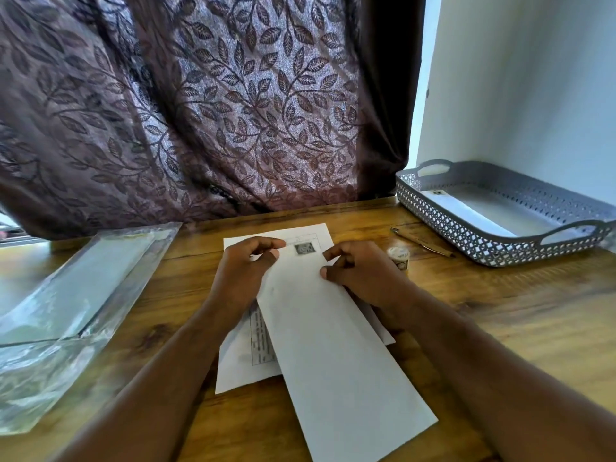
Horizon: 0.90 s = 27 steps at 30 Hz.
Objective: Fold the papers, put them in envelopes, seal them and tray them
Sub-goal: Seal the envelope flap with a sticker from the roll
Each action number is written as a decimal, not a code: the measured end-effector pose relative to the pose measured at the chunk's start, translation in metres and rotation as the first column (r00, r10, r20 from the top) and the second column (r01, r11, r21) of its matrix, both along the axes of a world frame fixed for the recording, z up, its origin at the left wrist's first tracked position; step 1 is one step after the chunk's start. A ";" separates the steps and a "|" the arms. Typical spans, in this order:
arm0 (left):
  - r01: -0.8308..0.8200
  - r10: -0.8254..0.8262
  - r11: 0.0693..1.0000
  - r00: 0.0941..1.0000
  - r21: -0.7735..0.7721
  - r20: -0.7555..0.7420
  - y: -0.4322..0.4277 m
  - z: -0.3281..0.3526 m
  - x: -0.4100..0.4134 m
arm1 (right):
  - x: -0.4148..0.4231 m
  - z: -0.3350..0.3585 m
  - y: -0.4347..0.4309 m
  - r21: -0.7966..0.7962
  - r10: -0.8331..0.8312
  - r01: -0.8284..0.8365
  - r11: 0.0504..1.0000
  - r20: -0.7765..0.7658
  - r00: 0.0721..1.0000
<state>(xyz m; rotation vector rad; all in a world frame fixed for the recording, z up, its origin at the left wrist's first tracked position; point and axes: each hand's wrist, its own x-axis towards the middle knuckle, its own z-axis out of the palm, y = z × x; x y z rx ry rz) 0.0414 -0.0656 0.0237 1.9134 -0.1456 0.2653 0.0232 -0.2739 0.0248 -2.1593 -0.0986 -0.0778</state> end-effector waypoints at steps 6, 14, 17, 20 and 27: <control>-0.068 0.067 0.983 0.998 0.171 0.015 0.003 0.000 0.001 | -0.002 0.003 0.000 0.207 0.071 -0.082 0.975 0.060 0.996; -0.045 0.039 0.961 0.999 0.273 0.027 0.004 0.005 0.002 | -0.002 0.001 0.005 0.146 0.137 -0.150 0.978 0.092 0.986; 0.049 -0.035 0.972 0.997 0.229 -0.069 0.006 0.005 0.000 | -0.002 -0.001 0.006 0.117 0.130 -0.142 0.983 0.103 0.986; 0.092 -0.077 0.991 0.985 0.096 -0.153 0.007 0.007 -0.002 | -0.001 -0.001 0.004 0.104 0.118 -0.130 0.986 0.109 0.987; 0.084 -0.101 0.993 0.965 -0.081 -0.242 0.007 0.013 -0.003 | -0.004 0.001 0.007 0.148 0.124 -0.137 0.980 0.092 0.988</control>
